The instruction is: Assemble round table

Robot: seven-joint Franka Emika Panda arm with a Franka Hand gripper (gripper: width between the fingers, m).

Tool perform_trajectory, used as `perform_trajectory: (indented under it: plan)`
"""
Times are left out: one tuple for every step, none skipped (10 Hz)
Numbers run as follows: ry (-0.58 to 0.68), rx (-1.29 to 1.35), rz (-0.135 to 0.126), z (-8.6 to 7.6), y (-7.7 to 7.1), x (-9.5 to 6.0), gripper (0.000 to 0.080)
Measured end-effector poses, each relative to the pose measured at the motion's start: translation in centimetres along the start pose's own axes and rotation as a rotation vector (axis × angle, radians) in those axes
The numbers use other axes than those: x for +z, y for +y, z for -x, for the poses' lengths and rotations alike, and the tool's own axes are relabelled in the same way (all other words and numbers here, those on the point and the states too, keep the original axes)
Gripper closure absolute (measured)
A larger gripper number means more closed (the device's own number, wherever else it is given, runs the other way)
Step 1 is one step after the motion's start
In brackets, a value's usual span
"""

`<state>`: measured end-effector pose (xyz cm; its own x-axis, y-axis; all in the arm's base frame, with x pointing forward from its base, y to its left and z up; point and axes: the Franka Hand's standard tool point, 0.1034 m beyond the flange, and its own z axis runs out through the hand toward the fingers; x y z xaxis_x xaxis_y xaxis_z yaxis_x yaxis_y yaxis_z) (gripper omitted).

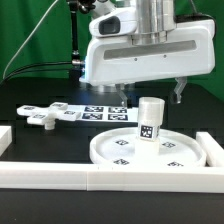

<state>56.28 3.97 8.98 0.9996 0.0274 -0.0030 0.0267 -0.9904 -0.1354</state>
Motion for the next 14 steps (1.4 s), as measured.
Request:
perform_trajectory:
  plan:
    - [-0.007, -0.081, 0.02, 0.1, -0.3, 0.2, 0.0151]
    - [-0.015, -0.227, 0.038, 0.0, -0.4, 0.2, 0.0151]
    - [-0.015, -0.333, 0.052, -0.4, -0.5, 0.0, 0.0151]
    - [-0.01, -0.372, 0.06, -0.5, -0.8, 0.0, 0.0151]
    - [-0.013, -0.442, 0.059, -0.5, -0.7, 0.0, 0.0151]
    - [-0.014, -0.488, 0.059, -0.5, -0.6, 0.0, 0.0151]
    - [-0.017, -0.562, 0.059, -0.5, -0.5, 0.0, 0.0151]
    - [-0.019, -0.616, 0.059, -0.5, -0.5, 0.0, 0.0151]
    - [-0.021, -0.671, 0.059, -0.4, -0.4, 0.1, 0.0151]
    - [-0.023, -0.821, 0.07, -0.6, -0.2, 0.3, 0.0151]
    - [-0.03, -0.9, 0.07, -0.5, -0.3, 0.7, 0.0151]
    - [-0.039, -0.963, 0.074, -0.5, -0.3, 0.9, 0.0151]
    - [-0.052, -1.064, 0.077, -0.4, -0.1, 1.0, 0.0151]
    - [-0.06, -1.137, 0.077, -0.4, 0.0, 1.1, 0.0151]
